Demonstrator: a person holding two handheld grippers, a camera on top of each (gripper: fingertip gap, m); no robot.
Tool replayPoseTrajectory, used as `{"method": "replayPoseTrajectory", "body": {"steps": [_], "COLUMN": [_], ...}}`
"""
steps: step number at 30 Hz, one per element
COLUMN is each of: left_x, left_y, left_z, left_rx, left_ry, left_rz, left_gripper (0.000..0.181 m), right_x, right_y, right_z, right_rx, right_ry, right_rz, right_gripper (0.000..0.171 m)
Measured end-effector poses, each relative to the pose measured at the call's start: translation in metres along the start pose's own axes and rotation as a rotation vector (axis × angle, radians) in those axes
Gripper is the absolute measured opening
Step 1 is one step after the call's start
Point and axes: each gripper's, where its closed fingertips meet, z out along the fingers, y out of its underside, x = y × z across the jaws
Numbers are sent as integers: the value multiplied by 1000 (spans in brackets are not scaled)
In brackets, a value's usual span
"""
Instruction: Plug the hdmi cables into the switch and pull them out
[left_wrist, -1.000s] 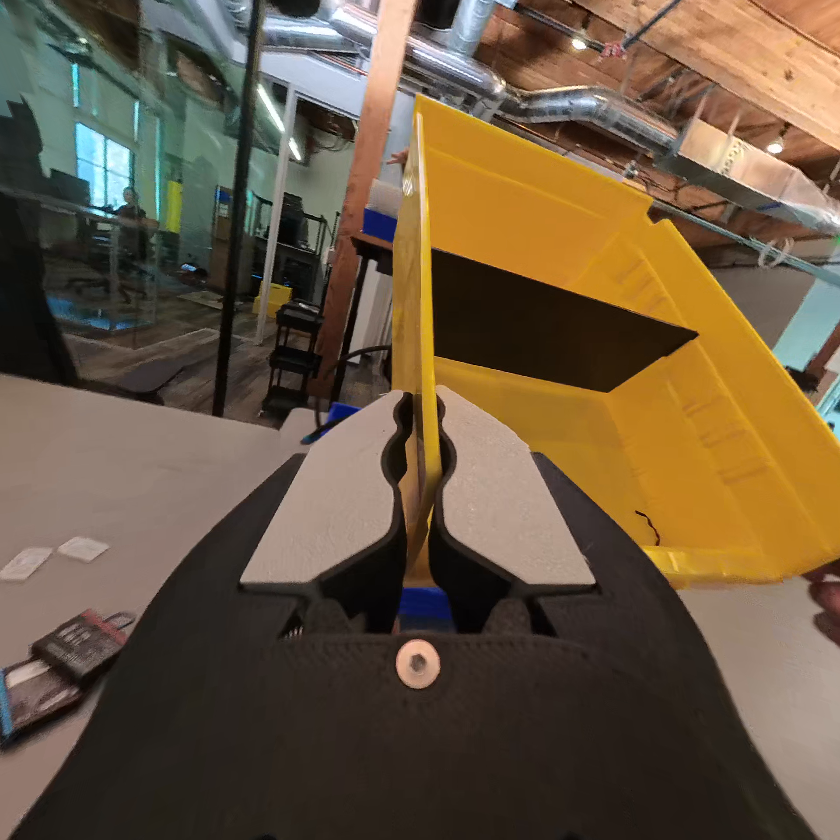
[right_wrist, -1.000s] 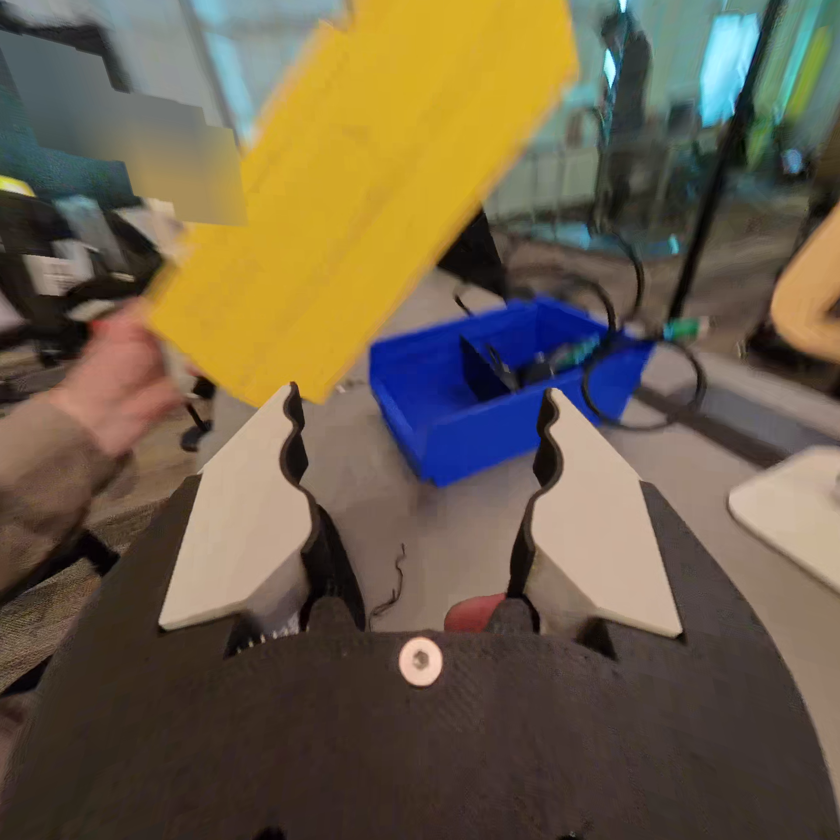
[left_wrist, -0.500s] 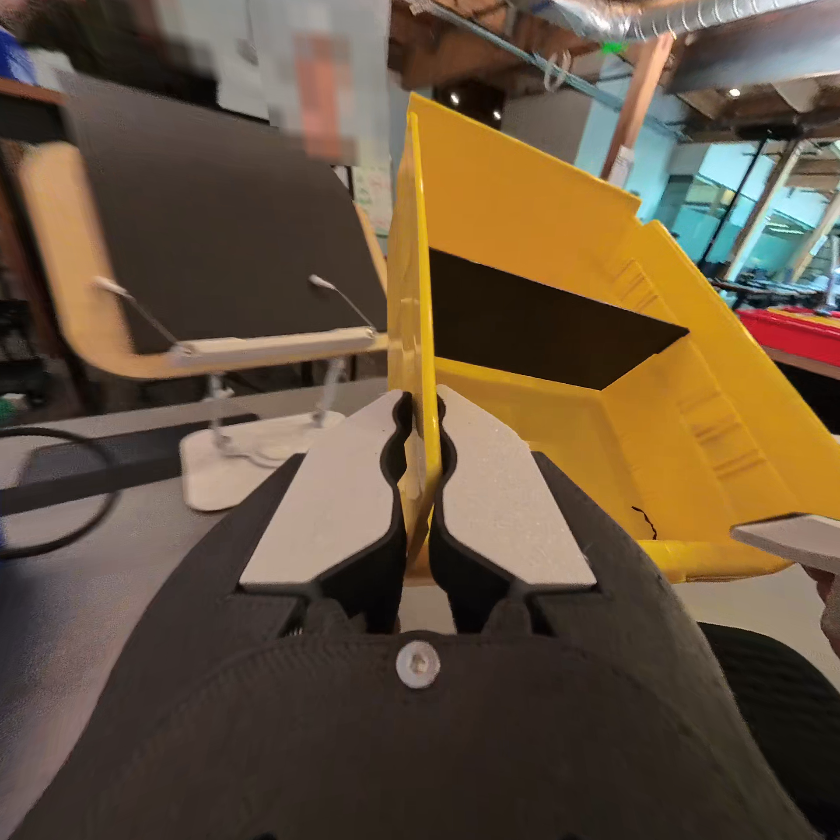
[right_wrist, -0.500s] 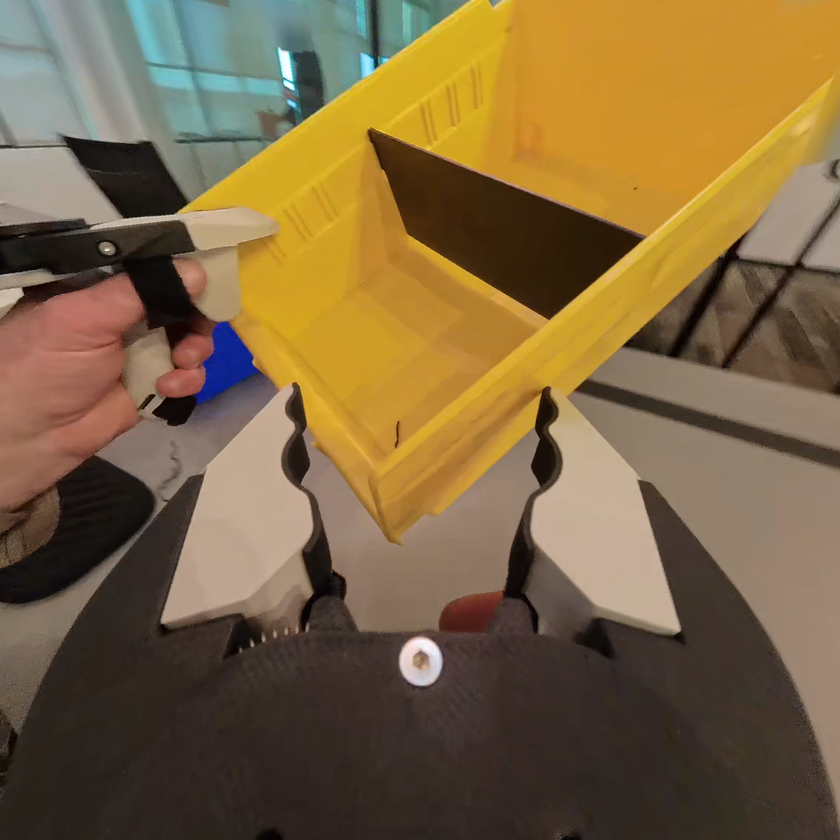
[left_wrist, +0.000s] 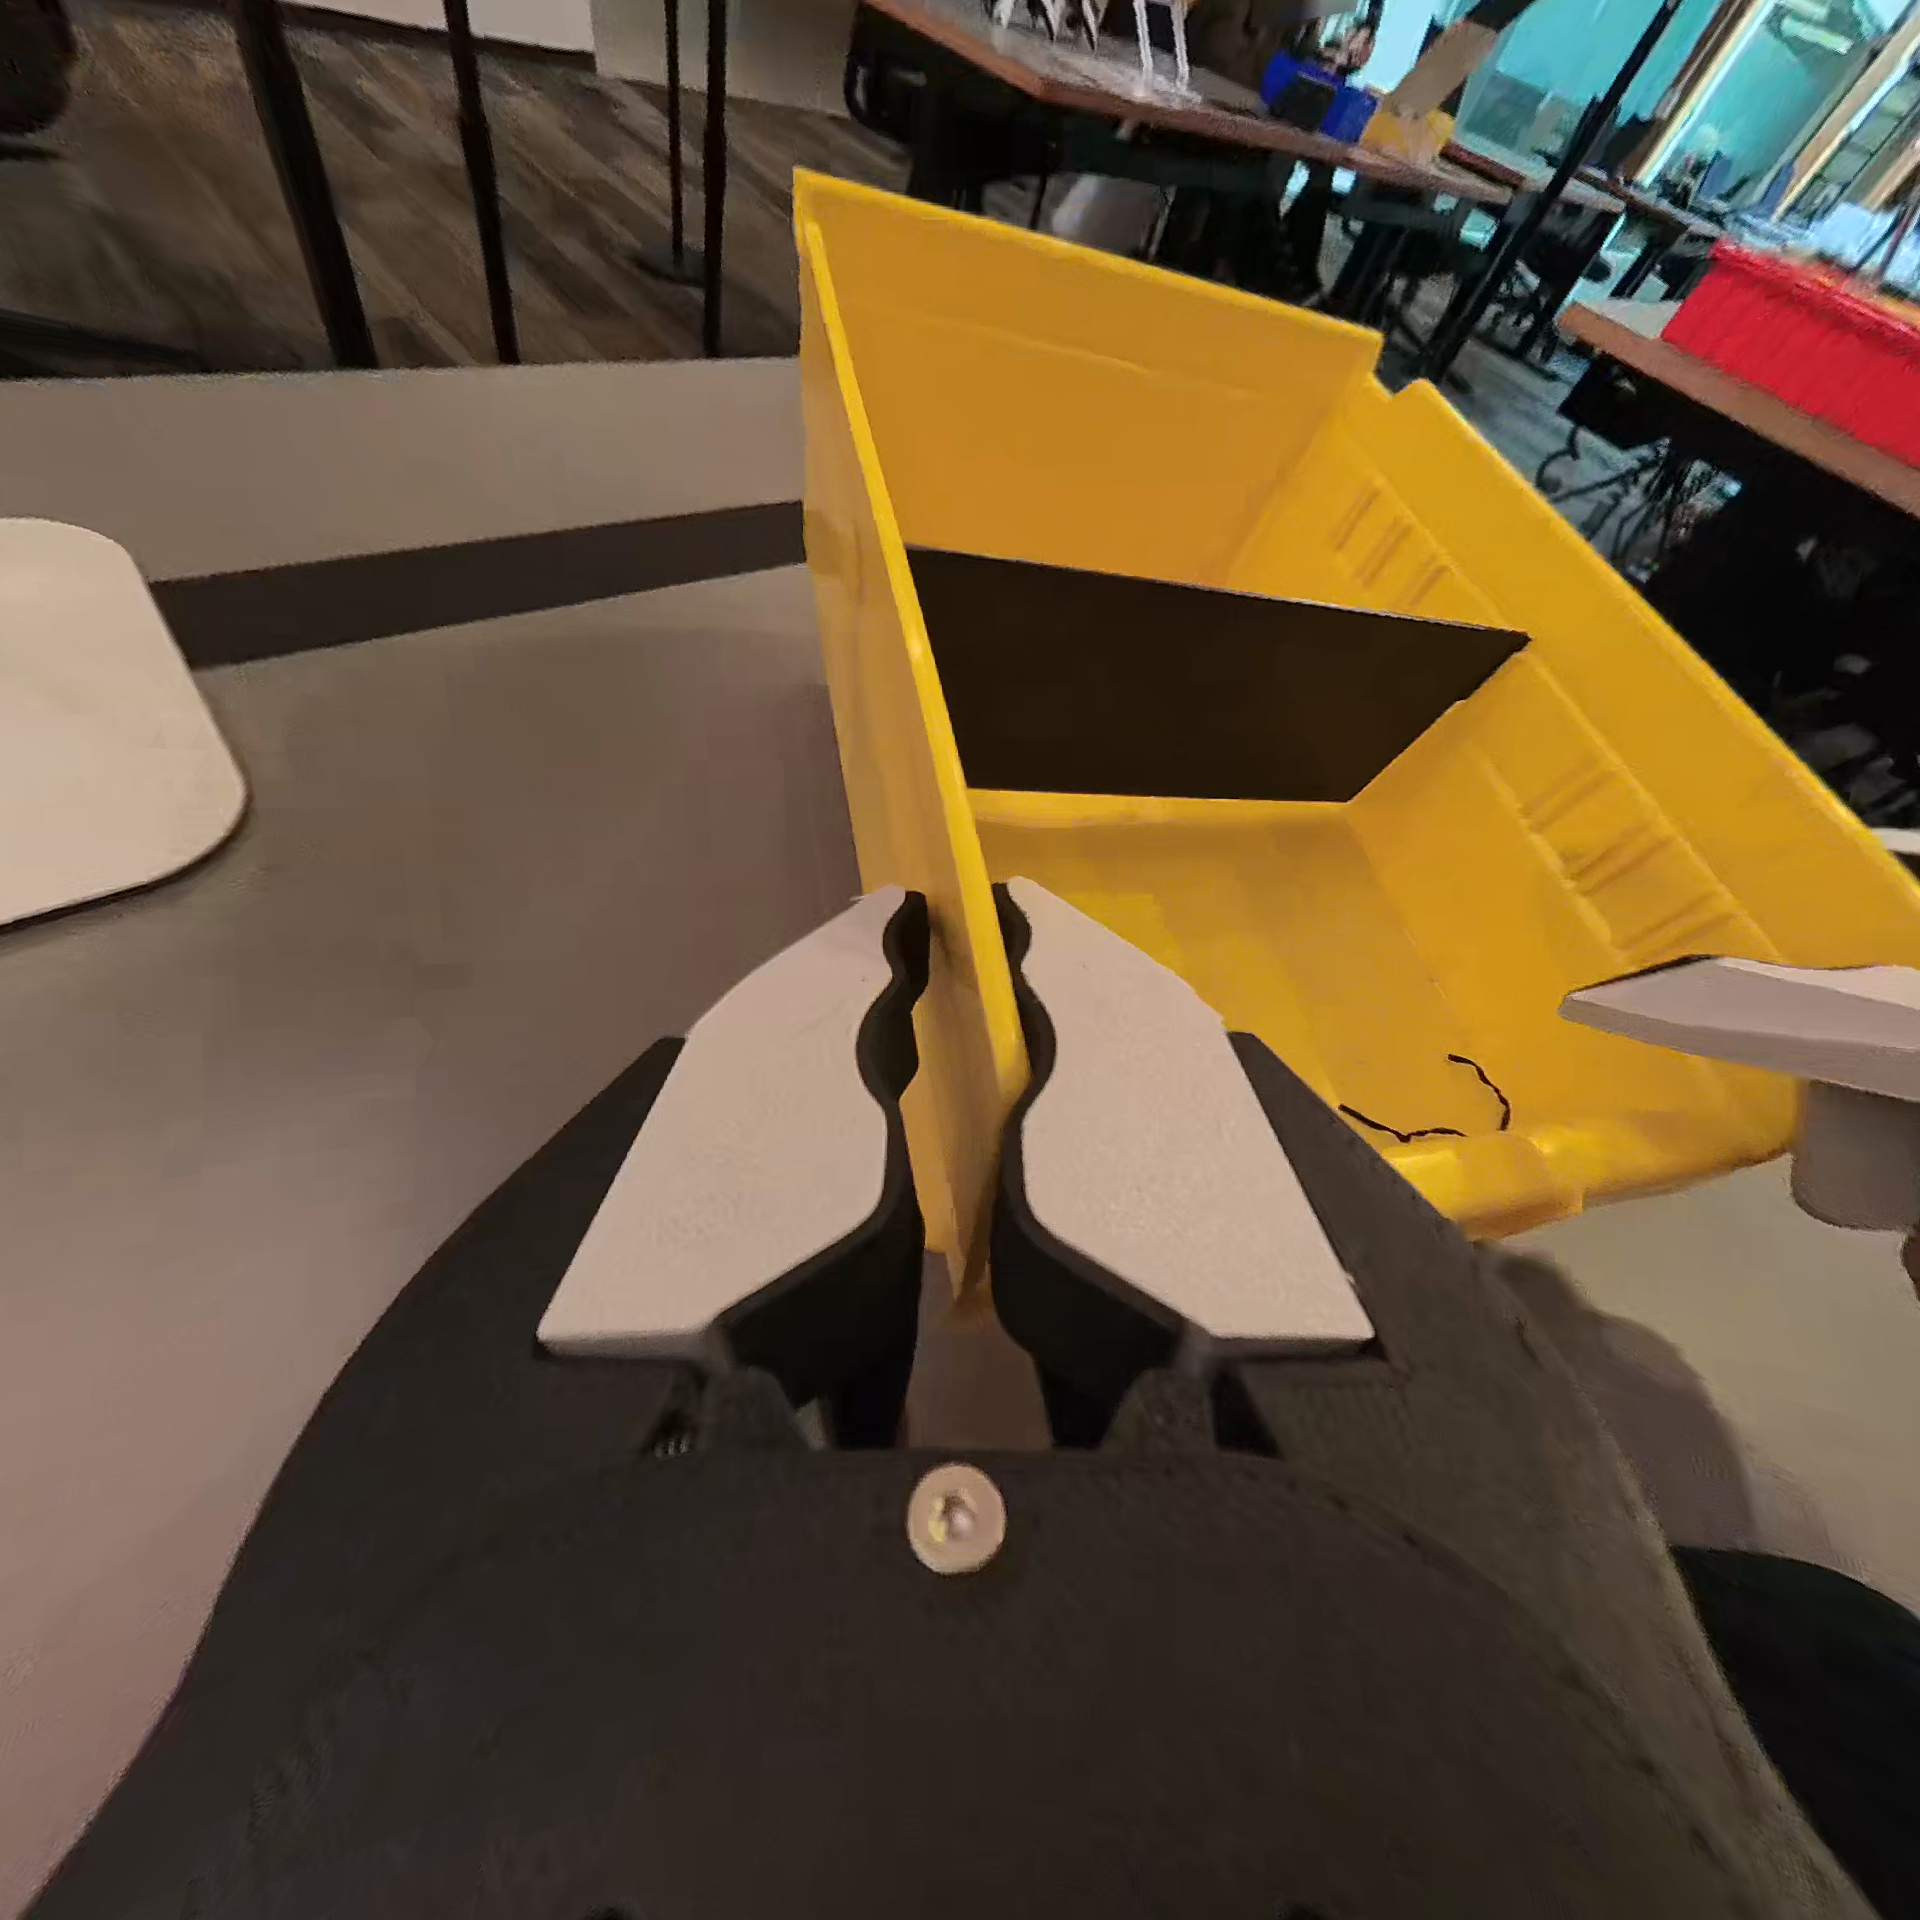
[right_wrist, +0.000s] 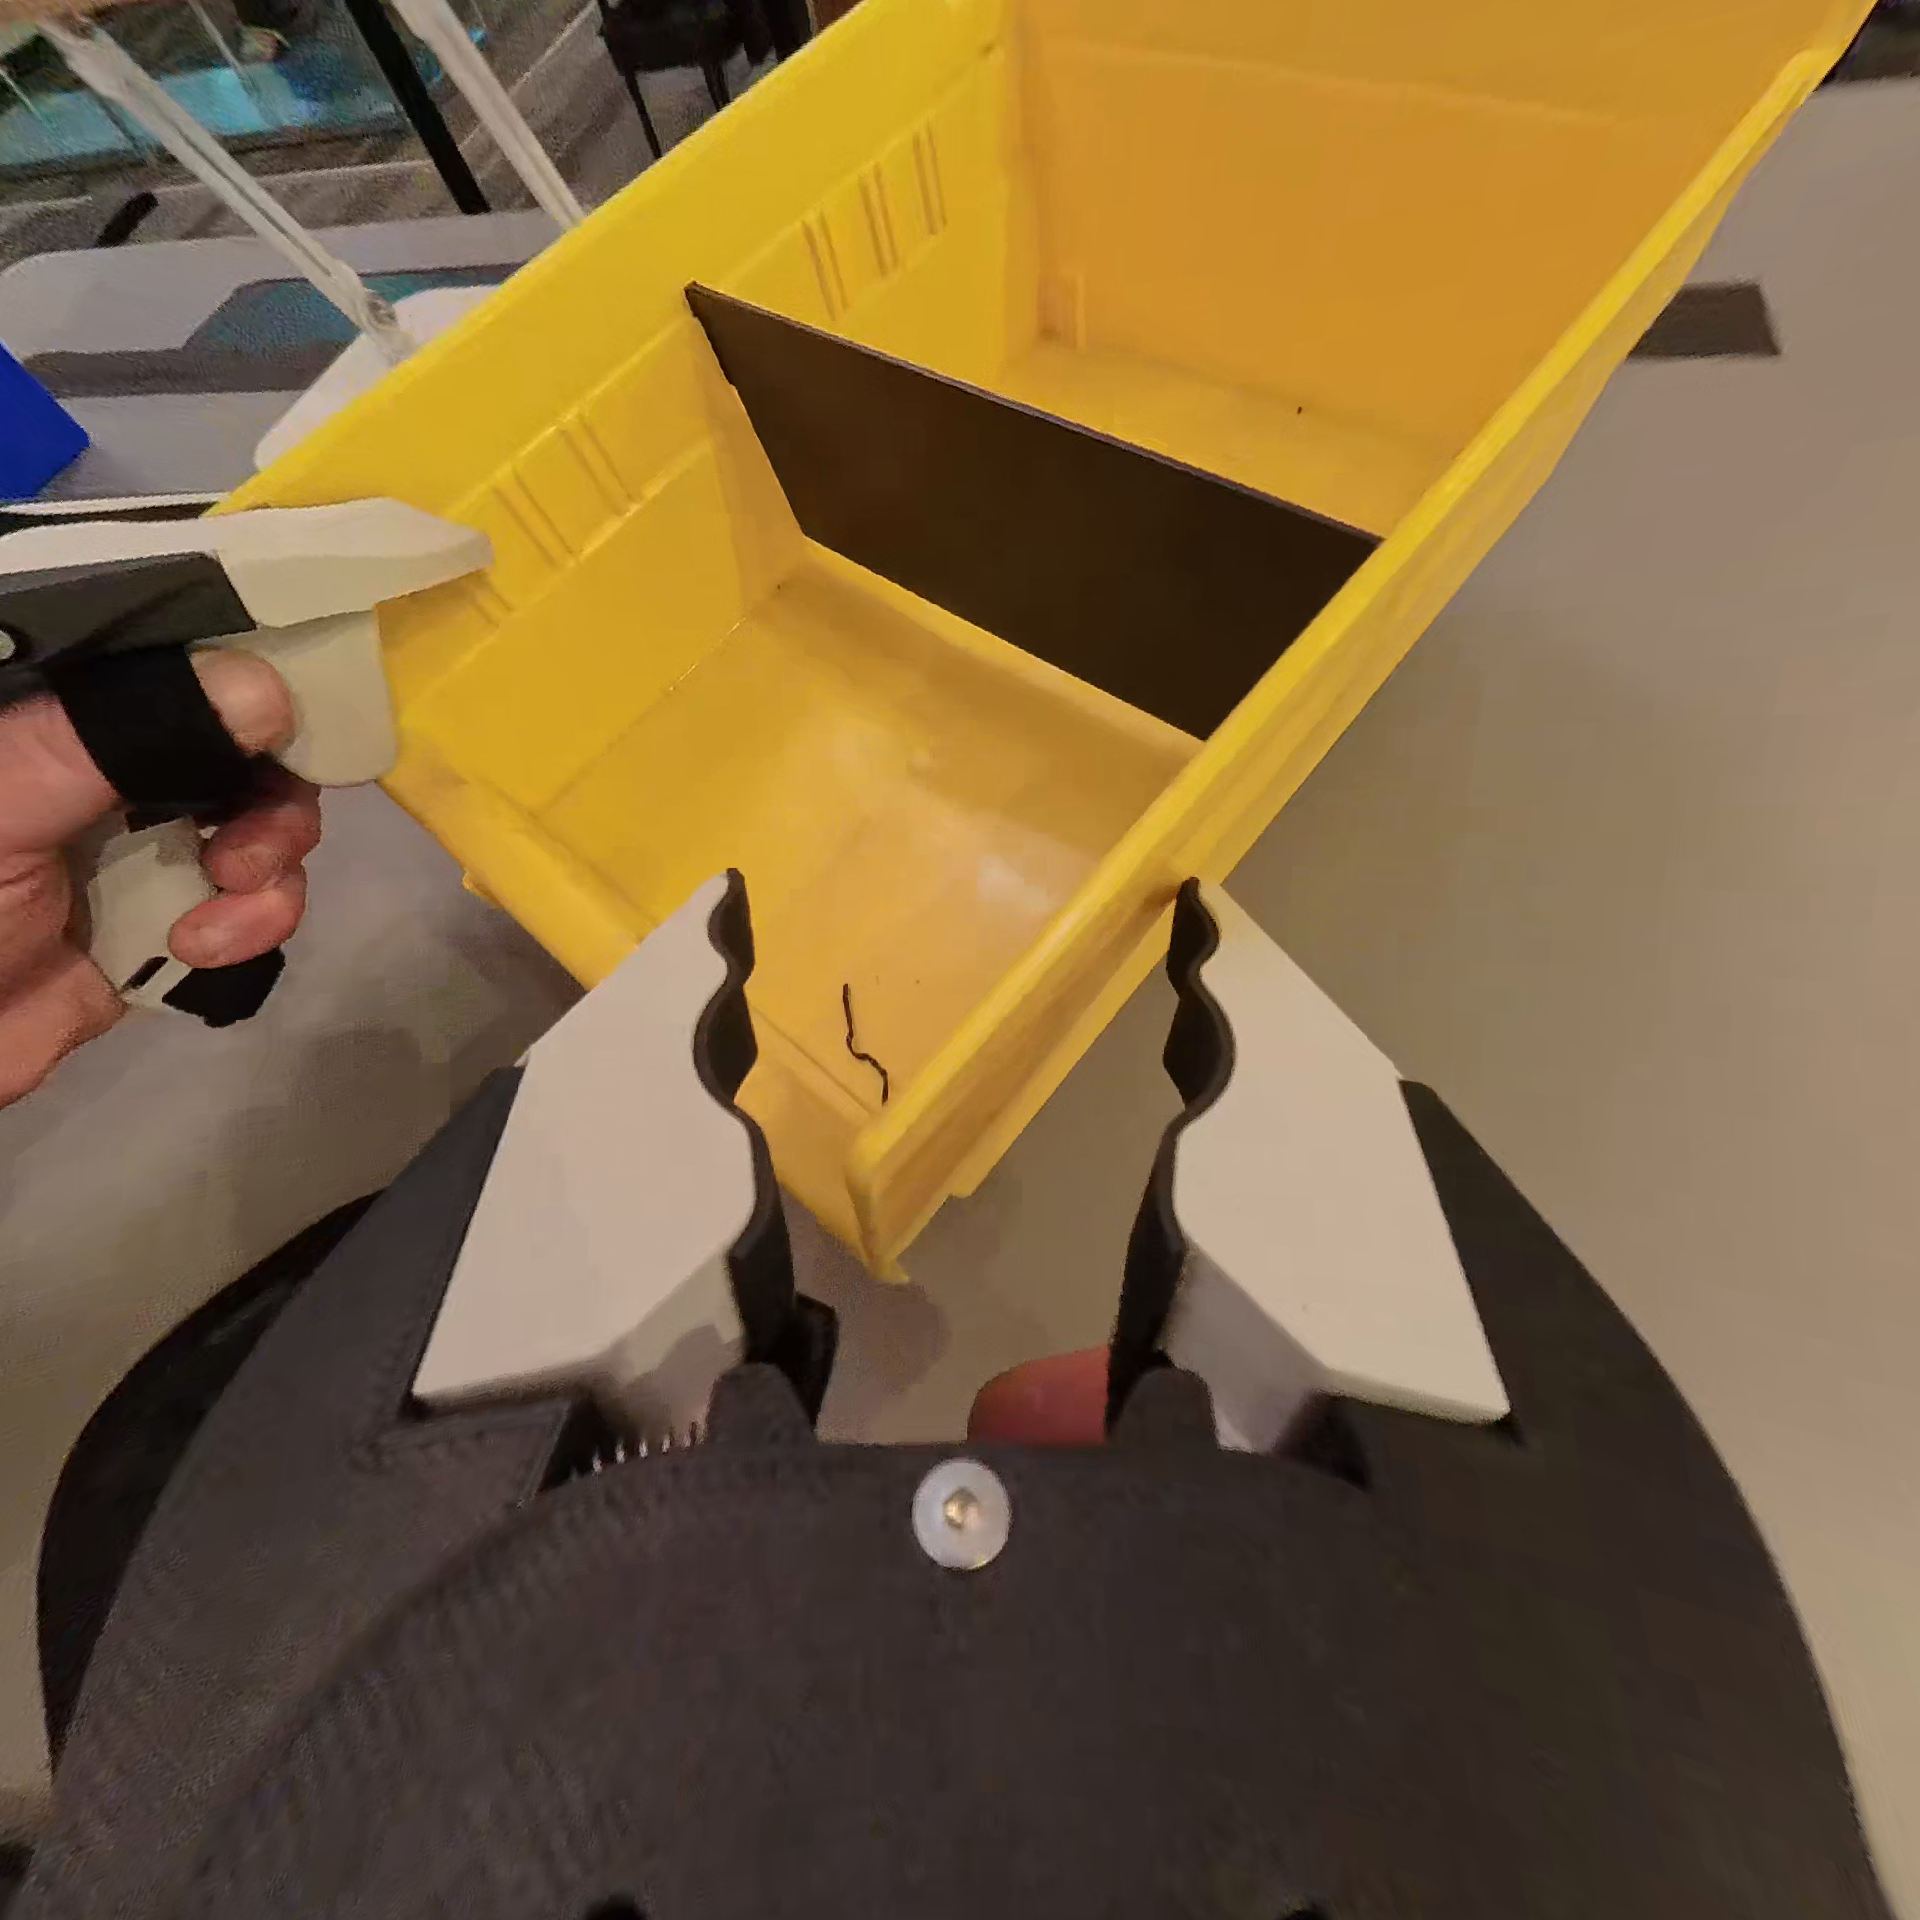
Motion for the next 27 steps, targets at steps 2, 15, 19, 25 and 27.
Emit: {"method": "replayPoseTrajectory", "body": {"steps": [2, 15, 19, 25, 27], "left_x": [2, 66, 80, 69, 66], "left_y": [8, 16, 12, -4, -10], "left_z": [10, 49, 71, 94, 88], "left_rx": [-33, -114, -102, -116, -105], "left_ry": [3, 142, 155, 178, 196], "left_rz": [15, -1, -9, -27, -42], "left_gripper": [12, 48, 50, 50, 59], "right_x": [14, 114, 142, 158, 158], "right_y": [5, -24, -38, -43, -53], "right_z": [7, 56, 64, 78, 71], "right_rx": [-15, -81, -83, -90, -43], "right_ry": [7, 28, 23, 47, 75], "right_rz": [10, -36, -51, -75, -81], "right_gripper": [75, 55, 55, 59, 75]}}
